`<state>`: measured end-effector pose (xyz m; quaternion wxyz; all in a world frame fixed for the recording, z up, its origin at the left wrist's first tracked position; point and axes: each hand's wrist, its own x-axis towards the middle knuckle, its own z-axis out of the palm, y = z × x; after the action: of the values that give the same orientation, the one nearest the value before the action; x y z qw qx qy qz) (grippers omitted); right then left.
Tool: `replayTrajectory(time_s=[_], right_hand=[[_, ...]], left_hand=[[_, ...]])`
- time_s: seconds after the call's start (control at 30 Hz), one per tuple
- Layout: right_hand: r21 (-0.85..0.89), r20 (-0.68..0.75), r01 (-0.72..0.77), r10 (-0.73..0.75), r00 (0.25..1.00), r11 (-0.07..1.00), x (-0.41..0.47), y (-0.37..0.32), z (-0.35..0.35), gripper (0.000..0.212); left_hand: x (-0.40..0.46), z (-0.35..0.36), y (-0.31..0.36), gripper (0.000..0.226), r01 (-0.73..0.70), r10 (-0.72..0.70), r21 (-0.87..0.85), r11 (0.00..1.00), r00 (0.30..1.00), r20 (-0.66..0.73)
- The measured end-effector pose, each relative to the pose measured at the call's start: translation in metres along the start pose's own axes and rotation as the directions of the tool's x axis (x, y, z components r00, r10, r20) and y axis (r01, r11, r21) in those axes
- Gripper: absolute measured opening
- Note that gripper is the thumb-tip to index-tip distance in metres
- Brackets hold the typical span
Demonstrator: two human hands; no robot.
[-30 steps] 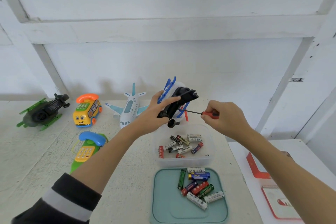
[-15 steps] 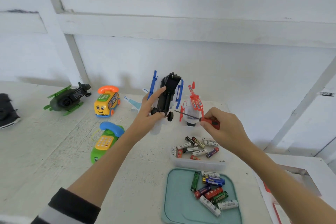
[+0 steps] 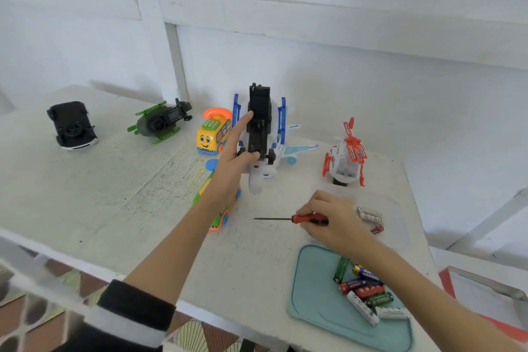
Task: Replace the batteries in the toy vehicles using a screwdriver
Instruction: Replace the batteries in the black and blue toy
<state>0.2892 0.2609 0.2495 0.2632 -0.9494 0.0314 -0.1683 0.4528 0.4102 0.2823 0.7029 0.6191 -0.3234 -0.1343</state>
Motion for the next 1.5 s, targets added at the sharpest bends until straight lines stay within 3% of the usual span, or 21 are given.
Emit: replayTrajectory(time_s=[0.13, 0.4, 0.53, 0.67, 0.77, 0.87, 1.03, 1.23, 1.5], right_hand=[[-0.037, 0.106, 0.109, -0.104, 0.989, 0.993, 0.003, -0.006, 0.019, 0.016], [-0.23, 0.134, 0.274, -0.249, 0.959, 0.934, 0.009, -0.016, 0.055, 0.008], [-0.288, 0.13, 0.295, -0.268, 0.955, 0.911, 0.009, -0.011, 0.064, 0.023], [-0.278, 0.223, 0.308, -0.251, 0.942, 0.91, 0.009, -0.012, 0.065, 0.007], [-0.174, 0.282, 0.258, -0.202, 0.938, 0.95, 0.006, -0.011, 0.058, 0.018], [-0.059, 0.249, 0.179, -0.159, 0.955, 0.982, -0.002, -0.01, 0.041, 0.032], [0.006, 0.149, 0.068, -0.068, 0.986, 0.998, -0.032, -0.001, -0.004, 0.027], [-0.143, 0.175, -0.169, 0.193, 0.965, 0.975, -0.085, 0.009, -0.033, 0.007], [-0.354, 0.294, -0.219, 0.33, 0.897, 0.909, -0.106, 0.0, -0.035, 0.026]], left_hand=[[-0.004, -0.004, 0.003, 0.071, -0.011, 0.011, -0.01, 1.0, 1.0, 0.024], [-0.011, -0.005, 0.004, 0.073, 0.006, -0.004, -0.029, 1.0, 0.998, 0.06], [-0.014, -0.005, 0.001, 0.073, 0.052, -0.049, -0.045, 0.998, 0.997, 0.067], [-0.015, -0.004, 0.002, 0.072, 0.06, -0.056, -0.054, 0.997, 0.995, 0.079], [-0.014, -0.001, 0.002, 0.072, 0.047, -0.043, -0.048, 0.998, 0.996, 0.081], [-0.01, 0.01, 0.006, 0.072, 0.044, -0.037, -0.066, 0.997, 0.994, 0.1], [-0.001, 0.044, 0.013, 0.073, -0.005, 0.025, -0.131, 0.991, 0.988, 0.15], [0.0, 0.092, 0.015, 0.073, -0.015, 0.059, -0.164, 0.986, 0.962, 0.268], [-0.005, 0.119, 0.009, 0.072, 0.003, 0.042, -0.13, 0.991, 0.94, 0.339]])
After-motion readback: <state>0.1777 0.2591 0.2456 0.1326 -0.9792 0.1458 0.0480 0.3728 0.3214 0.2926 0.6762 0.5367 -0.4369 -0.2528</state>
